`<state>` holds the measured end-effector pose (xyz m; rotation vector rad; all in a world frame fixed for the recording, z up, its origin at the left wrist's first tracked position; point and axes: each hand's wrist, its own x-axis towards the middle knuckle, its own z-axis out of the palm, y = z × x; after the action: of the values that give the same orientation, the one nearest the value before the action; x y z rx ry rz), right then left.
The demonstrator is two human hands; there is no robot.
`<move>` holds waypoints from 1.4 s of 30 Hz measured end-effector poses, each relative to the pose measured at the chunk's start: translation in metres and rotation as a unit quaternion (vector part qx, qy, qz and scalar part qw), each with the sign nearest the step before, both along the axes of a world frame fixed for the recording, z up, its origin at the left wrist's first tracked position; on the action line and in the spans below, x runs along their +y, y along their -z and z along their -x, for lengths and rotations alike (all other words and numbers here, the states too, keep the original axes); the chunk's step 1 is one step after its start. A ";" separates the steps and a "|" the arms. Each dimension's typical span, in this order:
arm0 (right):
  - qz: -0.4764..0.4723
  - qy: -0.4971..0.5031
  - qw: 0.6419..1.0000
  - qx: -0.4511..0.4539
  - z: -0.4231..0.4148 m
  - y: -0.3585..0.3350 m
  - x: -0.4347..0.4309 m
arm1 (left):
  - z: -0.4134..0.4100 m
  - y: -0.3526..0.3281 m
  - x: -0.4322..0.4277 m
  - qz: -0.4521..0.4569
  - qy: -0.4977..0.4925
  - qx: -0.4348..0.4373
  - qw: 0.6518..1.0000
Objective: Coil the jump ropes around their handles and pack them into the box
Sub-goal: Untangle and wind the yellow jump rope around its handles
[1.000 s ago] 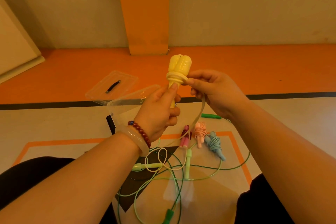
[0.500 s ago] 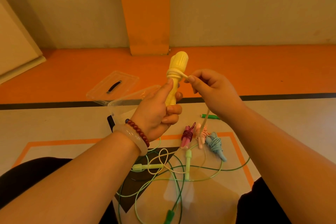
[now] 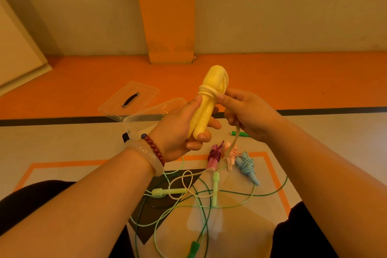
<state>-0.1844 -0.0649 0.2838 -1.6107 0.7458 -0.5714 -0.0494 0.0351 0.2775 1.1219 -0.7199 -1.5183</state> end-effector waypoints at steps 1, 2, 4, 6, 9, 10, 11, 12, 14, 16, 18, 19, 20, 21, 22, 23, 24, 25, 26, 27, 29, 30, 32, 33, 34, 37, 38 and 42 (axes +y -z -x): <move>-0.020 -0.008 1.000 -0.013 0.000 0.001 0.000 | 0.000 0.000 0.000 0.001 0.002 -0.016 1.000; -0.039 -0.009 0.999 -0.031 0.000 0.001 0.000 | 0.000 0.000 -0.001 0.000 -0.001 -0.037 0.999; -0.050 0.008 0.997 -0.052 -0.003 0.003 0.000 | 0.002 0.000 -0.002 -0.011 -0.022 -0.090 0.996; -0.037 0.035 0.998 -0.041 -0.006 0.004 0.002 | 0.004 0.000 -0.002 -0.020 -0.059 -0.132 0.989; -0.008 0.069 0.997 -0.020 -0.010 0.004 0.005 | 0.003 0.000 -0.002 0.008 -0.119 -0.187 0.975; -0.003 0.082 0.997 -0.013 -0.011 0.004 0.006 | 0.001 0.002 -0.002 0.025 -0.132 -0.224 0.965; -0.002 0.092 0.996 -0.013 -0.013 0.004 0.008 | 0.001 0.004 -0.002 0.039 -0.145 -0.264 0.953; -0.004 0.100 0.995 -0.019 -0.015 0.005 0.009 | 0.001 0.007 -0.003 0.053 -0.158 -0.299 0.940; -0.001 0.105 0.994 -0.029 -0.017 0.004 0.010 | 0.002 0.009 -0.003 0.072 -0.167 -0.341 0.922; 0.014 0.102 0.994 -0.023 -0.016 0.004 0.011 | 0.001 0.007 -0.003 0.069 -0.159 -0.332 0.927; 0.027 0.097 0.995 -0.010 -0.015 0.004 0.010 | -0.001 0.004 -0.004 0.054 -0.145 -0.298 0.942; 0.024 0.094 0.995 -0.007 -0.015 0.005 0.009 | -0.002 0.003 -0.004 0.050 -0.137 -0.279 0.949; 0.012 0.091 0.996 -0.012 -0.015 0.006 0.009 | -0.002 0.002 -0.003 0.048 -0.130 -0.260 0.956; -0.004 0.089 0.996 -0.021 -0.015 0.006 0.009 | -0.003 0.001 -0.003 0.049 -0.124 -0.245 0.960; -0.021 0.088 0.995 -0.031 -0.015 0.006 0.010 | -0.002 0.001 -0.003 0.049 -0.119 -0.238 0.963; -0.037 0.088 0.995 -0.040 -0.015 0.007 0.011 | -0.002 0.001 -0.002 0.049 -0.113 -0.233 0.965; -0.055 0.089 0.994 -0.044 -0.016 0.007 0.011 | -0.002 0.000 -0.002 0.049 -0.106 -0.223 0.968; -0.073 0.088 0.992 -0.044 -0.016 0.007 0.011 | -0.001 0.000 -0.001 0.048 -0.101 -0.205 0.972; -0.091 0.083 0.992 -0.041 -0.016 0.006 0.011 | 0.000 -0.001 -0.001 0.045 -0.095 -0.182 0.978; -0.104 0.074 0.991 -0.035 -0.016 0.006 0.010 | 0.001 -0.001 0.000 0.041 -0.087 -0.158 0.983; -0.107 0.065 0.992 -0.021 -0.015 0.003 0.008 | 0.003 -0.002 0.002 0.029 -0.069 -0.126 0.989; -0.096 0.068 0.993 -0.012 -0.013 0.002 0.007 | 0.004 -0.003 0.003 0.021 -0.063 -0.115 0.991; -0.066 0.080 0.995 0.004 -0.011 0.000 0.007 | 0.006 -0.005 0.003 -0.002 -0.067 -0.096 0.993; -0.049 0.083 0.995 0.008 -0.010 0.001 0.007 | 0.007 -0.006 0.002 -0.014 -0.073 -0.090 0.993; -0.033 0.086 0.996 0.009 -0.010 0.002 0.008 | 0.007 -0.007 0.001 -0.024 -0.082 -0.090 0.992; 0.013 0.088 0.996 -0.006 -0.012 0.004 0.011 | 0.010 -0.007 0.000 -0.037 -0.106 -0.098 0.989; 0.021 0.084 0.996 -0.017 -0.012 0.005 0.012 | 0.011 -0.007 -0.001 -0.040 -0.109 -0.097 0.989; 0.034 0.066 0.996 -0.039 -0.016 0.009 0.013 | 0.011 -0.007 -0.001 -0.042 -0.097 -0.078 0.991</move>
<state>-0.1686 -0.0523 0.2749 -1.5991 0.7856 -0.7589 -0.0609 0.0346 0.2842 1.3461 -0.6360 -1.3183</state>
